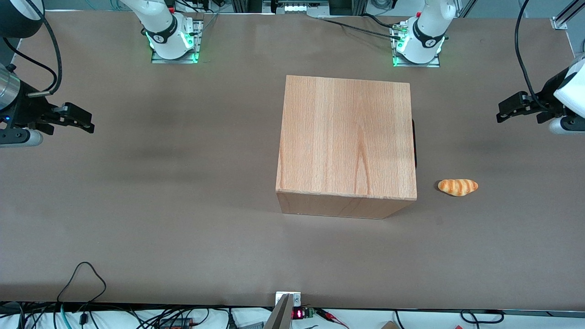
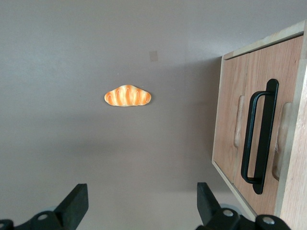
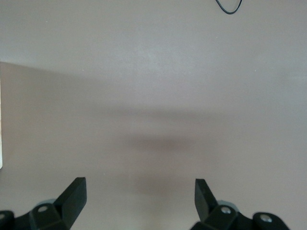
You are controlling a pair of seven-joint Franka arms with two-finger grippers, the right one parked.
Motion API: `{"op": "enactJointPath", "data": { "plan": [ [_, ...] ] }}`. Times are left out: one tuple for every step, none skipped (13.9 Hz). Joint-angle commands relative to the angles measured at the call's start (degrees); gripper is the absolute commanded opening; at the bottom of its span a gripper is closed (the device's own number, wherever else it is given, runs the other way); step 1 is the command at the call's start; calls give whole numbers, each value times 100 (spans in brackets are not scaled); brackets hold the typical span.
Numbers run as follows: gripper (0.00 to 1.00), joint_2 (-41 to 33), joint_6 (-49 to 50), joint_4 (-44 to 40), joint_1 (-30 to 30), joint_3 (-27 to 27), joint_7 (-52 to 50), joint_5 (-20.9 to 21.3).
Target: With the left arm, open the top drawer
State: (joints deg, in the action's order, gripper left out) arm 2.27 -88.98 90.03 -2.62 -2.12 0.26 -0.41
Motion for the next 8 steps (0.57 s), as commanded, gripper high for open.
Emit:
{"op": "enactJointPath", "data": {
  "plan": [
    [100,-139,21,128,16,28,-43,-20],
    [100,-130,38,120,16,28,-43,-20],
    [100,-130,47,120,16,28,-43,-12],
    [100,-130,73,120,16,10,-35,-20],
    [100,-95,152,120,7,19,18,-20],
    [100,-60,248,111,16,19,27,-29],
    [100,-51,284,111,16,19,-16,-29],
    [100,-25,285,102,16,19,-26,-47]
  ]
}}
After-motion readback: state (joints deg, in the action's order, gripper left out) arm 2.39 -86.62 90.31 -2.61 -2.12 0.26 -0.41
